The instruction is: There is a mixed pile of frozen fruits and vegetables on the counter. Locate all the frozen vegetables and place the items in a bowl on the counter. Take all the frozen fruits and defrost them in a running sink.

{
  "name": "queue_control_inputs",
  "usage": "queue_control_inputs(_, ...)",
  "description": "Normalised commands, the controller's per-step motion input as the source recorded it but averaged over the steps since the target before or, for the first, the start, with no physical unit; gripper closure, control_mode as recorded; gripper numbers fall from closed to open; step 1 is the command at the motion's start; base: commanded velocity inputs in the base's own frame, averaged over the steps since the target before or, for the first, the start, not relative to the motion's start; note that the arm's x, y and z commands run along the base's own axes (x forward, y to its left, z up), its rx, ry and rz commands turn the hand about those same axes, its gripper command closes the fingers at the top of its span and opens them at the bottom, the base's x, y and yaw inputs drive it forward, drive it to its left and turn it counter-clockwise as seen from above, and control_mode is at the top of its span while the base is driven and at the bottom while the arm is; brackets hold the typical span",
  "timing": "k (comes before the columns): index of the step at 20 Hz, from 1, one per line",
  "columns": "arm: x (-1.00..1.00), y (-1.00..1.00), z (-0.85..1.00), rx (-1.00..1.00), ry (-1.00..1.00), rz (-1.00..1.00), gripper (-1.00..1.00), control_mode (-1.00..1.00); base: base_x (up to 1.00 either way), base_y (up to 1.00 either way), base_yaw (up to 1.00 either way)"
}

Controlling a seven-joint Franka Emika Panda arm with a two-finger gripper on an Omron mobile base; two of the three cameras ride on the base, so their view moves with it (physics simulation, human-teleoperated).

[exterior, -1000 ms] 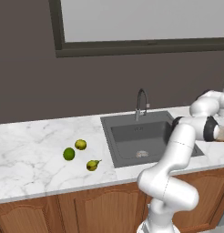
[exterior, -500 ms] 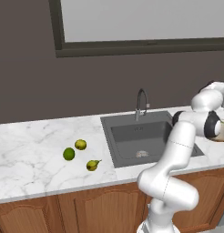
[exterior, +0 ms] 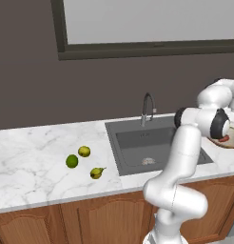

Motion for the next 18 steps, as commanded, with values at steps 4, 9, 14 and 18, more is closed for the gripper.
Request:
queue_control_inputs(4,-0.41,0.70,0.51,-0.05,-0.14,0.01,-1.00,-1.00,0.00,0.00,0.00)
queue_control_inputs(9,-0.47,0.76,0.39,-0.09,-0.19,0.02,-1.00,-1.00,0.00,0.00,0.00)
queue_control_inputs(14,-0.52,0.89,0.24,-0.16,-0.19,0.05,-1.00,-1.00,0.00,0.00,0.00)
queue_control_inputs(18,-0.51,0.95,0.14,-0.22,-0.18,0.08,-1.00,-1.00,0.00,0.00,0.00)
